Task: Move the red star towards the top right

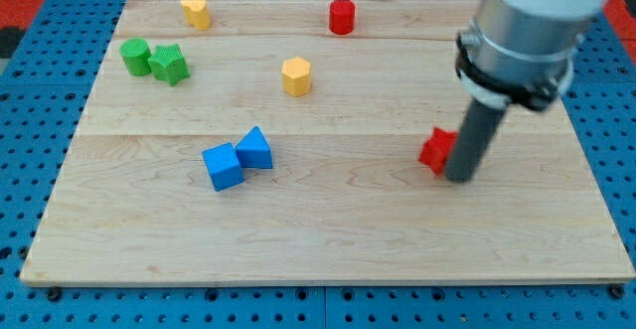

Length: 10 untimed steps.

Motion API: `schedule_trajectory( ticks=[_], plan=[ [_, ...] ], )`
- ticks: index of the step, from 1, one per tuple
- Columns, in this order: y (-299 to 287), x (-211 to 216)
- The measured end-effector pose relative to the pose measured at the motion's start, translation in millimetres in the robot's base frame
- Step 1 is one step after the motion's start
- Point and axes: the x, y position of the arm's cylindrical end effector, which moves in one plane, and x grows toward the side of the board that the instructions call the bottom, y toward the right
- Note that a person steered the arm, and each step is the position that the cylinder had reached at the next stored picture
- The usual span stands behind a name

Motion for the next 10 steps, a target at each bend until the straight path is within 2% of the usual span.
schedule_trajectory(
  ticks=[1,2,3,4,5,6,7,8,9,10],
  plan=[
    [-12,-55],
    [-19,-54],
    [-47,-82],
    [-51,-142],
    [-43,-109],
    [-72,-84],
    [-103,-133],
    [-34,-168],
    [-20,-219],
    [-8,-195]
  ],
)
